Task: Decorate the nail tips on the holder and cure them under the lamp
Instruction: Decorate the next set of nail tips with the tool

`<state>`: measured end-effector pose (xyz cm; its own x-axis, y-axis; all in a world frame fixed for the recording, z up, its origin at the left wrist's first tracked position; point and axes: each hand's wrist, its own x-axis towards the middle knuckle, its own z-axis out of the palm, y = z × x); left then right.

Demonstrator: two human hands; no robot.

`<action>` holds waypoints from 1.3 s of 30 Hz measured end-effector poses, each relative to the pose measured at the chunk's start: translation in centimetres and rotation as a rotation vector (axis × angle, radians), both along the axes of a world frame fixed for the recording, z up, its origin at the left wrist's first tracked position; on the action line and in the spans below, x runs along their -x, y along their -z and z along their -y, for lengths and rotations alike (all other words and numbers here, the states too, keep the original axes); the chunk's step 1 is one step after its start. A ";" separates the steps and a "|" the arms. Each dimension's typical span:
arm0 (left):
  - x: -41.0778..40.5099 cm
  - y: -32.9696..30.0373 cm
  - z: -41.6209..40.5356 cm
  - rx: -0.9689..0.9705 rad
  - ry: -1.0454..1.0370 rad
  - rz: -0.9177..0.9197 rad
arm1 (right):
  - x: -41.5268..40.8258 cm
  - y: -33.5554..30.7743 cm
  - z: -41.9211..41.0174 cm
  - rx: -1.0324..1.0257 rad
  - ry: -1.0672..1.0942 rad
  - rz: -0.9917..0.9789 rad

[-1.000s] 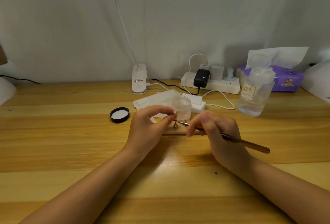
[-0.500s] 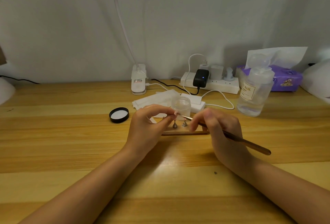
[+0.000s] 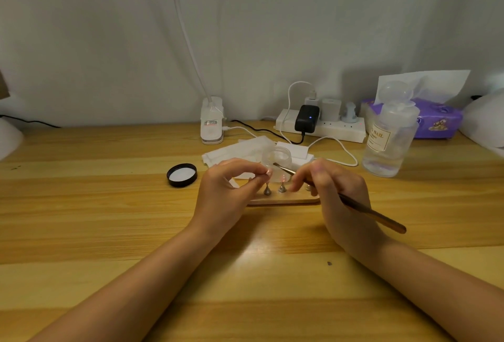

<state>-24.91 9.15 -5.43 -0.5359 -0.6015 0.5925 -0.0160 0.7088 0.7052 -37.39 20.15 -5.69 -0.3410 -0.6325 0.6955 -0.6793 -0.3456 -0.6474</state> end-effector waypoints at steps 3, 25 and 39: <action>0.0 0.0 0.0 0.010 0.003 0.005 | -0.2 0.1 0.1 -0.021 -0.024 -0.037; -0.1 -0.1 -0.3 0.081 0.007 -0.004 | -0.3 -0.4 0.1 -0.040 -0.011 0.029; 0.0 -0.1 -0.5 0.009 -0.008 -0.019 | -0.4 -0.3 0.0 -0.030 0.000 -0.007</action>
